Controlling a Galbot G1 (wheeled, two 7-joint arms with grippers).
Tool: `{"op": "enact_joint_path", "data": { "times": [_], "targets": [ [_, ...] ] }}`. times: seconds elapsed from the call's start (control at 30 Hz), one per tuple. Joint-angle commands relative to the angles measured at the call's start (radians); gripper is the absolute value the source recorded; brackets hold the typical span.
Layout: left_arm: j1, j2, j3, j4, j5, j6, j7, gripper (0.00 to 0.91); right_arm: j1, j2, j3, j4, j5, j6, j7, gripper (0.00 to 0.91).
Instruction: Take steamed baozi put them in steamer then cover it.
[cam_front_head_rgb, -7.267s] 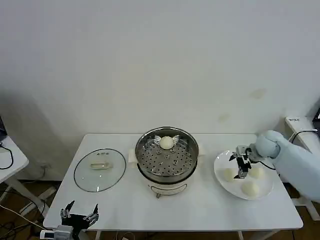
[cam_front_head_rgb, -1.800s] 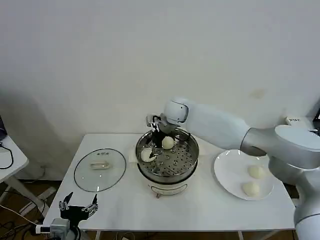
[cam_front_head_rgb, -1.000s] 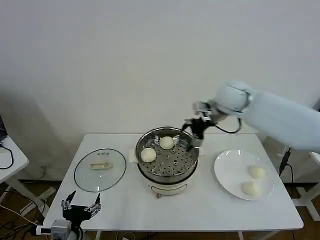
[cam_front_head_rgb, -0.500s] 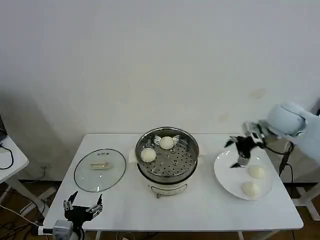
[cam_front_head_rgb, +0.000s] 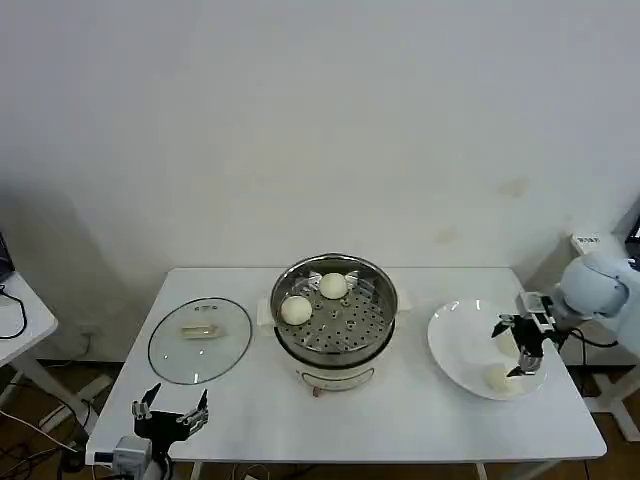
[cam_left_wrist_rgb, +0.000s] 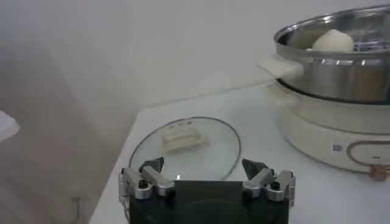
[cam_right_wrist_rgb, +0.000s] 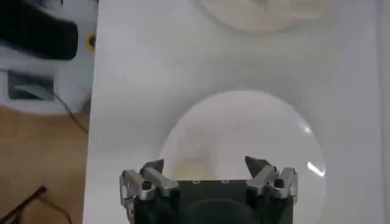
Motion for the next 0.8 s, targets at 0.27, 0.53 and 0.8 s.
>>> {"op": "enact_joint_path", "data": {
  "times": [0.27,0.53,0.8],
  "targets": [
    [-0.013,0.001,-0.004,0.032,0.003,0.0,0.002,0.907,-0.102,0.051,0.049,-0.098,-0.11,0.038,-0.014,0.907],
    [-0.017,0.002,-0.004,0.051,0.004,-0.001,0.001,0.907,-0.111,0.071,0.066,-0.122,-0.132,0.038,-0.011,0.907],
    [-0.015,0.001,-0.01,0.055,0.004,-0.002,0.0,0.907,-0.122,0.094,0.064,-0.147,-0.145,0.039,-0.006,0.907]
  ]
}}
